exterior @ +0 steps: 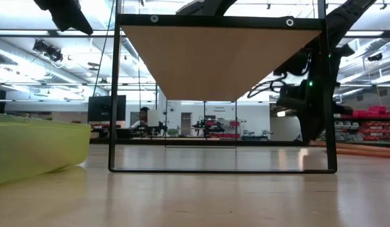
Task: Pack school essentials
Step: Put the pencil with the pencil top eraser into the supply box
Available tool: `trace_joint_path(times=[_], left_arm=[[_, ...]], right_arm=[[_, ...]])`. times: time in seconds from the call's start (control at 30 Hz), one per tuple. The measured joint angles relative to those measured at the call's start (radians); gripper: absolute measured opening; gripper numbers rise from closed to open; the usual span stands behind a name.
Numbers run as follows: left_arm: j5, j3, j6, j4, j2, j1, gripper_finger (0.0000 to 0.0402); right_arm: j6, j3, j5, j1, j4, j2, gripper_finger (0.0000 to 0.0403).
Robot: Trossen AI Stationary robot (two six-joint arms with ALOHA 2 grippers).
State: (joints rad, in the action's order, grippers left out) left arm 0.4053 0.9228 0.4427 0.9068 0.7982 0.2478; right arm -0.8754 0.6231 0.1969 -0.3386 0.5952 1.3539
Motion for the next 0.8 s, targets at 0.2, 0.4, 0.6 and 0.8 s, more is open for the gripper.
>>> trace_joint_path(times=[0.2,0.4,0.6,0.8], left_arm=[[0.0,-0.001,0.014,-0.153,0.0,0.0,0.0045],[0.009,-0.001,-0.054,-0.316,0.041,-0.029,0.0056],[0.009,-0.001,-0.12,-0.473,0.14,-0.065,0.0066],[0.009,-0.001,-0.064,-0.649,0.237,-0.101,0.008]], right_arm=[[-0.042,0.001,-0.027,0.001,0.028,-0.168,0.0049],[-0.041,0.046,-0.03,0.0,0.047,-0.322,0.0049],[-0.004,0.18,-0.029,0.0,0.048,-0.372,0.0049],[0.085,0.352,-0.024,0.0,0.05,-0.36,0.0049]])
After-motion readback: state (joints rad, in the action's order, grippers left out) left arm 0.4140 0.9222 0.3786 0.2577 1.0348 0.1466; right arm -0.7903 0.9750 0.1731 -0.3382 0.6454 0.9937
